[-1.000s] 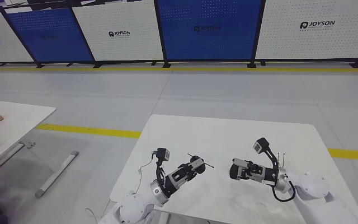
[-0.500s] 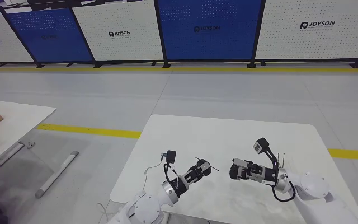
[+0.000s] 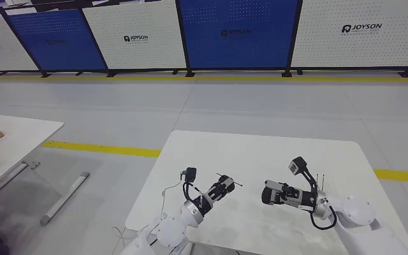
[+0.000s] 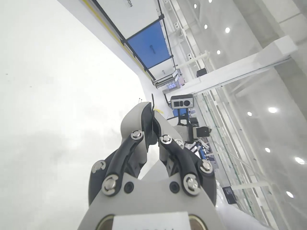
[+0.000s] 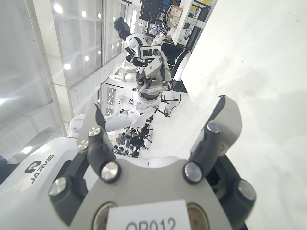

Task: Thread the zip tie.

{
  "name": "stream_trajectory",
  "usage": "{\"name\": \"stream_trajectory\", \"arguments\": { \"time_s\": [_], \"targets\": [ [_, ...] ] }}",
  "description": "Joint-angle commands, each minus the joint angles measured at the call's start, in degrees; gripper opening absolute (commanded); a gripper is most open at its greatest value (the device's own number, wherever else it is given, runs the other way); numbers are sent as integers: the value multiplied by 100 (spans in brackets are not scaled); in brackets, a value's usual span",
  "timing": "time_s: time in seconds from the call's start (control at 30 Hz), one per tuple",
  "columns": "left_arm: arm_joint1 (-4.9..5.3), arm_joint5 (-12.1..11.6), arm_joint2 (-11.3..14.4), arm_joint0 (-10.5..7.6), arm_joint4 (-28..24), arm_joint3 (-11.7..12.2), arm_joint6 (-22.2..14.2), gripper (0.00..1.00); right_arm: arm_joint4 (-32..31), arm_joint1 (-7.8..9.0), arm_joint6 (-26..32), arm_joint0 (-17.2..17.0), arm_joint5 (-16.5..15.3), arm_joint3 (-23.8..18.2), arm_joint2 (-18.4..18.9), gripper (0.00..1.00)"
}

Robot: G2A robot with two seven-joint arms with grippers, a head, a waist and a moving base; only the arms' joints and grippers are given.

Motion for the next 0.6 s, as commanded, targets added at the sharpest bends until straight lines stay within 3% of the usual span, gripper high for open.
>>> {"name": "stream_trajectory", "arguments": {
  "time_s": [0.0,0.5,0.57],
  "targets": [
    [-1,-29,19,-3,-43,-4,-70,0,0,0,0,0,0,0,0,100],
    [-1,-29,19,-3,-43,-4,-70,0,0,0,0,0,0,0,0,100],
    [-1,-29,19,-3,-43,-4,-70,0,-363,9,-50,13,-4,-109,-38,100]
  ]
}}
